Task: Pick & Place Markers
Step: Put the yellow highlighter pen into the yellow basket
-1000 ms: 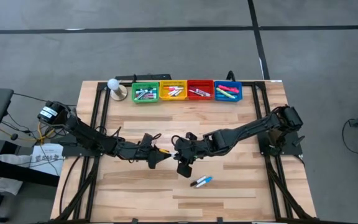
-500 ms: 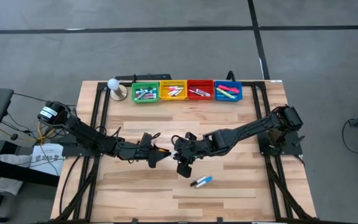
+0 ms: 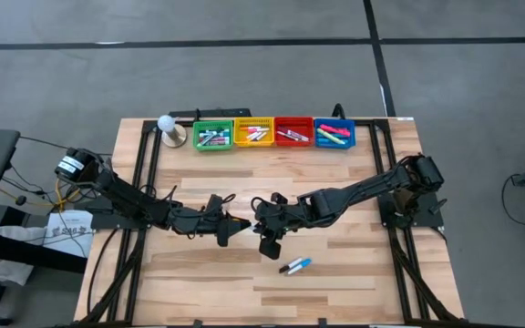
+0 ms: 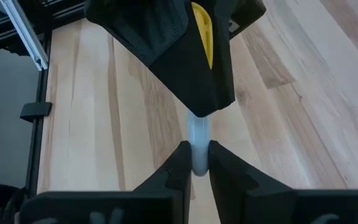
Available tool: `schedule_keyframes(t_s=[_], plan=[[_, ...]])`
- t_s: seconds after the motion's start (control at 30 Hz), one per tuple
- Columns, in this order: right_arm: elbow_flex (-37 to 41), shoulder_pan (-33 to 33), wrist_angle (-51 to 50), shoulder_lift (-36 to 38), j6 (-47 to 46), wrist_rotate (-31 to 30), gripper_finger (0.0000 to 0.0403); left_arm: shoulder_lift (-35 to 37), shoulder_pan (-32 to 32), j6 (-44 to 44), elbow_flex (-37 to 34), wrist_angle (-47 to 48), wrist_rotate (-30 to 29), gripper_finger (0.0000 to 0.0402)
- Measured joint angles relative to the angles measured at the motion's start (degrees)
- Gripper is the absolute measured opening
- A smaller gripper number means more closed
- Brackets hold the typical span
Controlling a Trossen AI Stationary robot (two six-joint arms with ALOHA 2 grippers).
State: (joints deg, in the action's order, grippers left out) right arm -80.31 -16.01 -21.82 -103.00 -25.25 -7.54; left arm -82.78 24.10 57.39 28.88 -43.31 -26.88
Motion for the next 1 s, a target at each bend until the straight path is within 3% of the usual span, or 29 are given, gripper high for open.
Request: schedule_keyframes(t_s=[0.27, 0.6, 0.83, 1.0], plan=[[0.0, 0.0, 0.0, 0.0, 1.1, 0.0, 0.0054, 0.0, 0.0, -0.2, -0.1, 0.2, 0.0, 0.0045], [-0.2, -0.1, -1.7, 0.1, 4.3, 0.3, 0.0071, -0.2, 0.0, -1.4, -0.3, 0.5, -0.1, 0.0056], [-0.2, 0.4, -3.5, 0.1, 7.6, 0.3, 0.0157, -0.2, -0.2, -1.9, -0.3, 0.6, -3.5, 0.0051], [-0.2, 1.7, -12.7, 0.2, 12.5, 0.5, 0.0224, -0.2, -2.1, -1.9, -0.3, 0.0, -9.2, 0.0062]])
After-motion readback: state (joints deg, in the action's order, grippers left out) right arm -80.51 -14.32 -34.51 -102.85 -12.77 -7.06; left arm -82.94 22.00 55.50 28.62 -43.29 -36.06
